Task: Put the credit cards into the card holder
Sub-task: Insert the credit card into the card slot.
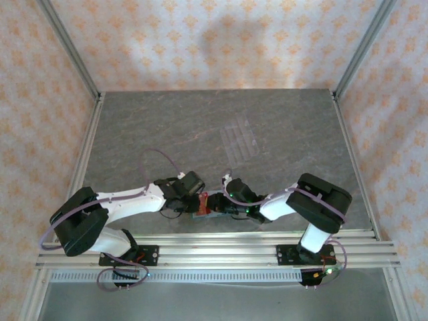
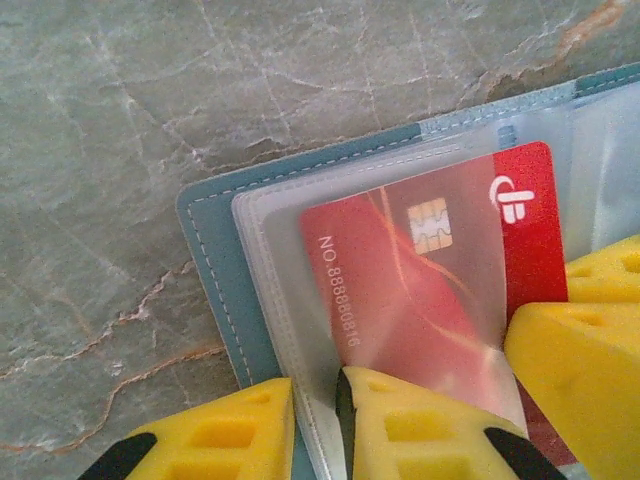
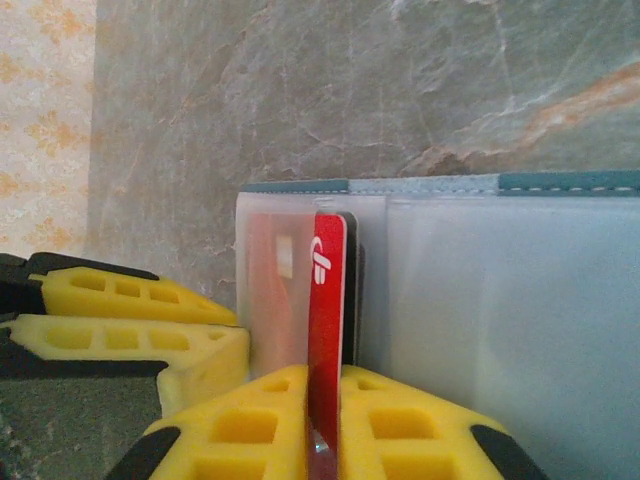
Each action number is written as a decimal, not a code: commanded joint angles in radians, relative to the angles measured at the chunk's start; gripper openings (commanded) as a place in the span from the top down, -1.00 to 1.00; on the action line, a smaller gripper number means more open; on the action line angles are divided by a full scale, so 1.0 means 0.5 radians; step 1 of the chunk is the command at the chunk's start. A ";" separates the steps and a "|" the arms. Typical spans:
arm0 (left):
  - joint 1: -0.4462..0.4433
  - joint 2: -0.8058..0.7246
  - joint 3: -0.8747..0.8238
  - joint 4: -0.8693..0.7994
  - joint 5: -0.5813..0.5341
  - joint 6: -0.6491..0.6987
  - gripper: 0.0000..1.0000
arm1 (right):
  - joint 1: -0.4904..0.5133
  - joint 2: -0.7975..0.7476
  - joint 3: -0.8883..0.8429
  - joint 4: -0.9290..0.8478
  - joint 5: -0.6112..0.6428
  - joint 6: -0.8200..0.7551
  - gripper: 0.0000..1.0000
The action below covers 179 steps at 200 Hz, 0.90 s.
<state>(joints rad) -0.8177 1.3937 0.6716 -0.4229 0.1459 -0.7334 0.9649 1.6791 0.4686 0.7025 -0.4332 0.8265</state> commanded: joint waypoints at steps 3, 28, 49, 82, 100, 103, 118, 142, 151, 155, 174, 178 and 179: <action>0.005 -0.107 -0.060 0.032 0.081 -0.027 0.58 | 0.043 -0.040 -0.023 -0.202 0.073 -0.027 0.65; 0.045 -0.213 -0.066 -0.012 0.111 -0.028 0.57 | 0.042 -0.056 0.001 -0.288 0.081 -0.039 0.46; 0.094 -0.281 -0.086 -0.025 0.151 -0.027 0.58 | 0.042 -0.060 0.008 -0.294 0.073 -0.036 0.38; 0.141 -0.312 -0.113 -0.052 0.144 -0.006 0.59 | 0.043 -0.123 0.044 -0.441 0.122 -0.071 0.33; 0.147 -0.298 -0.125 -0.041 0.142 -0.003 0.60 | 0.042 -0.185 0.068 -0.577 0.179 -0.104 0.32; 0.148 -0.294 -0.127 -0.039 0.138 -0.003 0.60 | 0.042 -0.200 0.078 -0.602 0.191 -0.113 0.32; 0.147 -0.265 -0.137 -0.012 0.141 0.000 0.62 | 0.043 -0.248 0.117 -0.755 0.236 -0.155 0.31; 0.147 -0.208 -0.144 0.051 0.164 0.000 0.64 | 0.043 -0.250 0.166 -0.825 0.200 -0.193 0.28; 0.148 -0.189 -0.144 0.066 0.168 -0.003 0.65 | 0.042 -0.241 0.178 -0.825 0.187 -0.196 0.29; 0.147 -0.184 -0.146 0.071 0.169 -0.003 0.65 | 0.042 -0.236 0.185 -0.825 0.183 -0.196 0.29; 0.147 -0.150 -0.150 0.088 0.157 0.000 0.66 | 0.041 -0.220 0.196 -0.825 0.181 -0.194 0.35; 0.148 -0.139 -0.152 0.091 0.156 0.002 0.66 | 0.041 -0.220 0.198 -0.826 0.183 -0.195 0.38; 0.149 -0.138 -0.151 0.092 0.158 0.003 0.67 | 0.040 -0.220 0.198 -0.826 0.184 -0.195 0.38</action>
<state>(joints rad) -0.7517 1.3064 0.6117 -0.4004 0.2283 -0.7353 0.9810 1.5661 0.5514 0.3580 -0.3622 0.7536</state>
